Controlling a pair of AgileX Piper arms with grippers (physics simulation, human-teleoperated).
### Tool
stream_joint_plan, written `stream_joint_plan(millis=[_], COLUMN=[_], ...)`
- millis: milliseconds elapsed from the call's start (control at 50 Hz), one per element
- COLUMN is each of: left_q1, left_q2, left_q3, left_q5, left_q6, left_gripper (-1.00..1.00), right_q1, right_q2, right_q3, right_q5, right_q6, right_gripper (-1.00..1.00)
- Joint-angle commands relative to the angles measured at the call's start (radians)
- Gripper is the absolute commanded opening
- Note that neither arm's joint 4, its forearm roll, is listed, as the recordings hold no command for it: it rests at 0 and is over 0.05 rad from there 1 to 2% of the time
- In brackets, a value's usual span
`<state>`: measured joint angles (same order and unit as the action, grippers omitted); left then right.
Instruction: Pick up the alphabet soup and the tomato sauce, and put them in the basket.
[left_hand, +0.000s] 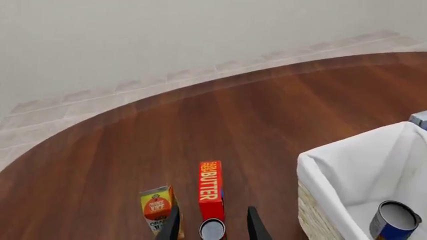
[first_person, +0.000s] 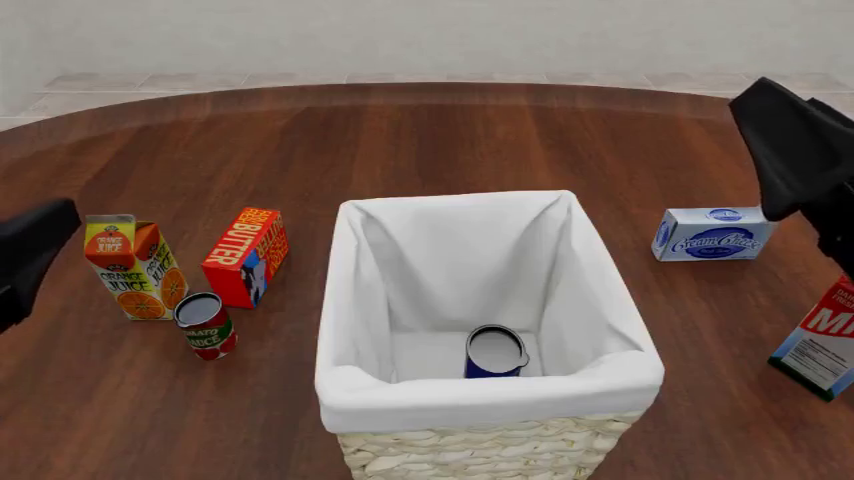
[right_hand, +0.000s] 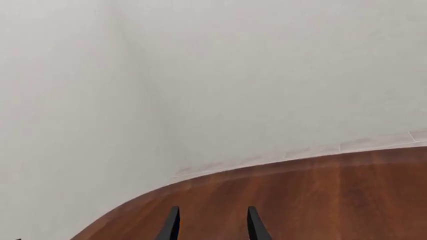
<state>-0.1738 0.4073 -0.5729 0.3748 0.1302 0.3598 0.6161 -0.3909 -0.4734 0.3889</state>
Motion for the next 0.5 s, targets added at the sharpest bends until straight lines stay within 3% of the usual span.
stream_joint_plan(millis=[20, 300, 500], left_q1=[0.019, -0.005, 0.002], left_q2=[0.101, 0.225, 0.309], left_q3=[-0.031, -0.013, -0.099], left_q5=[0.038, 0.064, 0.149], left_q6=[-0.020, -0.039, -0.102], left_gripper=[1.00, 1.00, 1.00], right_q1=[-0.030, -0.032, -0.032], right_q2=[0.007, 0.008, 0.007], right_q3=[0.001, 0.007, 0.008], right_q5=[-0.020, -0.031, -0.031], right_q6=[0.019, 0.023, 0.025], right_gripper=[1.00, 1.00, 1.00])
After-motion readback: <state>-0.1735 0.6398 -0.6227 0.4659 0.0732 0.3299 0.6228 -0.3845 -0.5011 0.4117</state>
